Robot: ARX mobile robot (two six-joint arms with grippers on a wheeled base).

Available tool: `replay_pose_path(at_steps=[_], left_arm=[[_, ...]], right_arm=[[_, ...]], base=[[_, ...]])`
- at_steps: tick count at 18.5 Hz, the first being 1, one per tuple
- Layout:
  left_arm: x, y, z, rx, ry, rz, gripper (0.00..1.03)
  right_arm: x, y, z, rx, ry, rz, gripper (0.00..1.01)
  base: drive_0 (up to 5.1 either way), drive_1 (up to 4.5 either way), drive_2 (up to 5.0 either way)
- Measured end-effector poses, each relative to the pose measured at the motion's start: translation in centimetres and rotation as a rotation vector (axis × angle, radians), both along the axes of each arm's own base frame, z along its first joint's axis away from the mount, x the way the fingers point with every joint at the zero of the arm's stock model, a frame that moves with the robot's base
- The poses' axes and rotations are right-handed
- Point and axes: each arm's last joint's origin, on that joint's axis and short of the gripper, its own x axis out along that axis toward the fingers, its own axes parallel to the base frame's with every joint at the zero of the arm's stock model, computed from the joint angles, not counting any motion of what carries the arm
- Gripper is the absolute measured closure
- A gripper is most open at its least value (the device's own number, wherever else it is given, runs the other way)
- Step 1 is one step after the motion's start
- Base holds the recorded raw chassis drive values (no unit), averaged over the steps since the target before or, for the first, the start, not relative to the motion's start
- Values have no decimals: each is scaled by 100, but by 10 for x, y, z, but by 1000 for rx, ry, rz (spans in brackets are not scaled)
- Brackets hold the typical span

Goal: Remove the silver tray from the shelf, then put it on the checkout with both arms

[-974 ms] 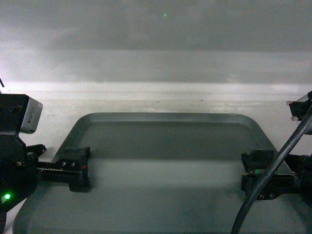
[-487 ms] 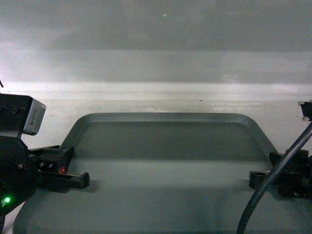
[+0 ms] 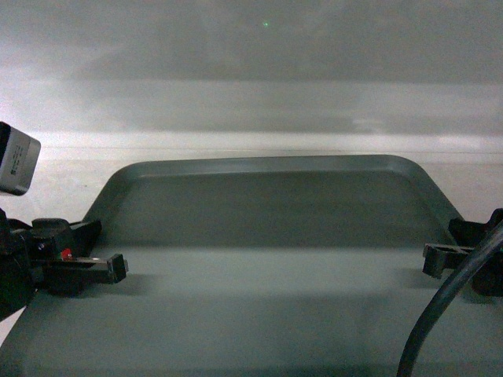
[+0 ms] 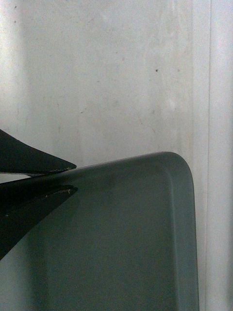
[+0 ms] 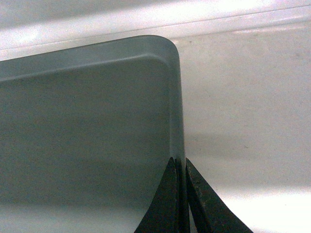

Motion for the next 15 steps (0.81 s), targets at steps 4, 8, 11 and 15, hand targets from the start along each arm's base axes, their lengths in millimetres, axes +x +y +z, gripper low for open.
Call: replay_pose_path(at_steps=[4, 8, 11, 15], left_arm=[[-3, -3, 16, -1, -29, -6, 97], [-7, -5, 34, 13, -67, -7, 97], [-9, -6, 44, 21, -84, -11, 97], [-12, -7, 51, 37, -63, -21, 97]], right_arm=[[-4, -3, 16, -2, -17, -3, 99], [-7, -4, 32, -3, -48, -2, 99], [-9, -4, 40, -5, -51, -3, 99], [-13, -5, 48, -16, -24, -7, 99]], base=[[0, 0, 0], [0, 0, 0], [0, 0, 0], [0, 0, 0]])
